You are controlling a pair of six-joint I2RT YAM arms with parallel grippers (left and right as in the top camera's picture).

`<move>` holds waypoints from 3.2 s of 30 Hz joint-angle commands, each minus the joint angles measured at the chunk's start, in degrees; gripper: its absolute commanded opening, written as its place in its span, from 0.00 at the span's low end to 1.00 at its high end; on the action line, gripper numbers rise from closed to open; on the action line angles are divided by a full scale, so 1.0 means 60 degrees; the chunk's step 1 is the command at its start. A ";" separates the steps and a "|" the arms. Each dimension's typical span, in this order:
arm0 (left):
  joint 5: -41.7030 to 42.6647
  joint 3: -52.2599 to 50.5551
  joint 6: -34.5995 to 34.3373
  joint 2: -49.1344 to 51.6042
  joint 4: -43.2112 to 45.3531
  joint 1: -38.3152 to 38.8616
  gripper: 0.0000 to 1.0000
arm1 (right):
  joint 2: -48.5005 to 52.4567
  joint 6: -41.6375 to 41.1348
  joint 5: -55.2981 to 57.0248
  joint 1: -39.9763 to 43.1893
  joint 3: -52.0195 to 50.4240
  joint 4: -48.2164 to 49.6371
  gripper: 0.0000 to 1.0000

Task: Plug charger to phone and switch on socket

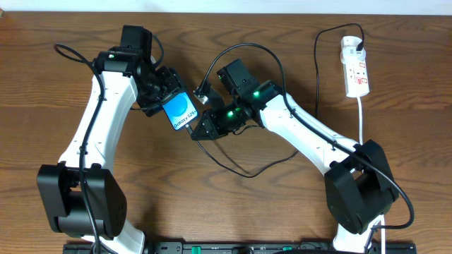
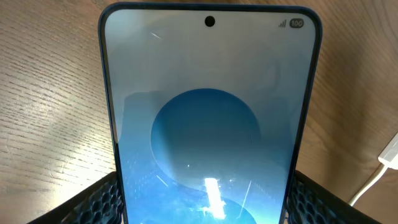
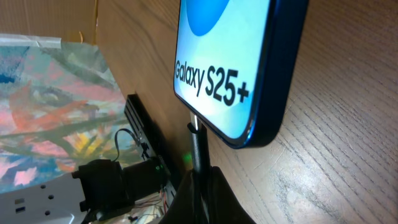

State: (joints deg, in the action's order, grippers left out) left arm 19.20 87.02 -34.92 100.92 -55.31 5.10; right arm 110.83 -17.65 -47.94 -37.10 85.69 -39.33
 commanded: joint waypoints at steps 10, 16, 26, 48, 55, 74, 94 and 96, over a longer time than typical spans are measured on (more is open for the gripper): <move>0.0102 0.0160 -0.0044 -0.0164 -0.0029 0.0004 0.07 | -0.0328 -0.0095 -0.0036 0.0197 0.0047 -0.0029 0.01; 0.0102 0.0157 -0.0044 -0.0164 -0.0022 0.0000 0.07 | -0.0328 -0.0091 -0.0040 0.0251 0.0047 -0.0102 0.01; 0.0102 0.0160 -0.0047 -0.0164 -0.0025 0.0004 0.07 | -0.0328 -0.0091 -0.0036 0.0233 0.0047 -0.0080 0.01; 0.0109 0.0160 -0.0047 -0.0164 -0.0022 0.0004 0.07 | -0.0324 -0.0280 0.0007 0.0229 0.0040 0.0066 0.01; 0.0109 0.0160 -0.0047 -0.0164 -0.0025 0.0004 0.07 | -0.0324 -0.0353 0.0153 0.0138 0.0036 0.0066 0.01; 0.0109 0.0160 -0.0047 -0.0164 -0.0022 0.0004 0.07 | -0.0324 -0.0423 0.0233 -0.0025 0.0018 0.0066 0.01; 0.0109 0.0160 -0.0044 -0.0164 -0.0102 0.0004 0.07 | -0.0324 -0.0780 0.0364 -0.0036 0.0018 0.0503 0.01; 0.0109 0.0160 -0.0044 -0.0164 -0.0106 0.0004 0.07 | -0.0324 -0.0816 0.0404 -0.0036 0.0018 0.0532 0.01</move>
State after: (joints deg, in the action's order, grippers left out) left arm 18.68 87.02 -34.89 100.92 -55.11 4.86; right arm 110.83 -21.61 -46.63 -37.10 85.65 -37.36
